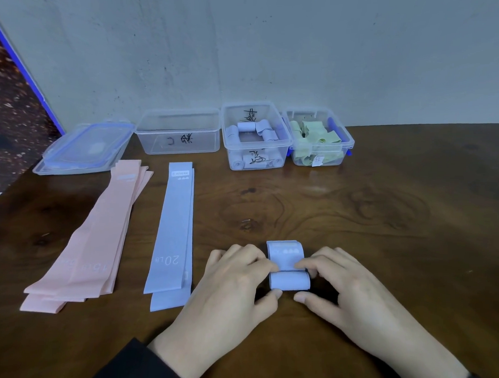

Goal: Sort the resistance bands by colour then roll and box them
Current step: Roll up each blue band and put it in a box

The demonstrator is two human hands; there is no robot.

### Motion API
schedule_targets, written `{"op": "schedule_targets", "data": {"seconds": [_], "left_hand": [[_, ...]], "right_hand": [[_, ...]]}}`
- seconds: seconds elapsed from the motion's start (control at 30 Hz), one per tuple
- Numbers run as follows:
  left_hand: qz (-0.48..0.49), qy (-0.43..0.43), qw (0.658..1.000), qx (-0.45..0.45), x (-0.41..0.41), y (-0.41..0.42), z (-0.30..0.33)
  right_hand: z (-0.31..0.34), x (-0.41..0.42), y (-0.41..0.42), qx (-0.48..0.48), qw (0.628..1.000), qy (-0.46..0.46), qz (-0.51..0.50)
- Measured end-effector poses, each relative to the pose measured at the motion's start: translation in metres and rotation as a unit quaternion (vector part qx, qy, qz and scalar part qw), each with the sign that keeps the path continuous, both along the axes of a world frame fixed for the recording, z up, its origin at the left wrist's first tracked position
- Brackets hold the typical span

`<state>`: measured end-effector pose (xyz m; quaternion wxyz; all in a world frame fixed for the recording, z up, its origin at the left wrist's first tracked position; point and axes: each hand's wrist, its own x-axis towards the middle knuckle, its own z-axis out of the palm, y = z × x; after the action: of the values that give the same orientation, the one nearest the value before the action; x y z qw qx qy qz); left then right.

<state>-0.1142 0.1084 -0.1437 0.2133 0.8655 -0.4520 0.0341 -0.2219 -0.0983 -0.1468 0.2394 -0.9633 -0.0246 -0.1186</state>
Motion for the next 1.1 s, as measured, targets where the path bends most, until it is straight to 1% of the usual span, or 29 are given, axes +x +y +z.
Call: {"op": "schedule_targets", "data": {"seconds": [0.23, 0.43, 0.57, 0.7, 0.83, 1.1], "left_hand": [[-0.006, 0.012, 1.000, 0.001, -0.0002, -0.0005, 0.0013], [-0.003, 0.016, 1.000, 0.002, 0.0000, 0.0000, 0.0000], [-0.001, 0.018, 1.000, -0.009, -0.0005, -0.0007, 0.0013], [-0.001, 0.013, 1.000, -0.004, 0.0003, -0.0003, -0.0004], [0.002, 0.018, 1.000, -0.009, -0.0008, -0.0006, 0.0012], [0.016, -0.015, 1.000, -0.012, -0.0005, -0.0015, 0.0015]], "right_hand": [[0.0002, 0.0001, 0.0007, -0.010, 1.000, 0.008, 0.005], [0.0017, 0.0002, 0.0010, 0.005, 1.000, 0.004, 0.006], [0.0020, 0.0004, 0.0023, -0.010, 1.000, 0.002, 0.008], [0.0057, -0.0012, 0.0025, 0.005, 1.000, 0.004, 0.006], [0.0027, -0.0006, 0.0024, -0.007, 1.000, -0.007, 0.012], [0.0025, 0.0008, 0.0031, -0.019, 0.999, -0.026, -0.004]]}}
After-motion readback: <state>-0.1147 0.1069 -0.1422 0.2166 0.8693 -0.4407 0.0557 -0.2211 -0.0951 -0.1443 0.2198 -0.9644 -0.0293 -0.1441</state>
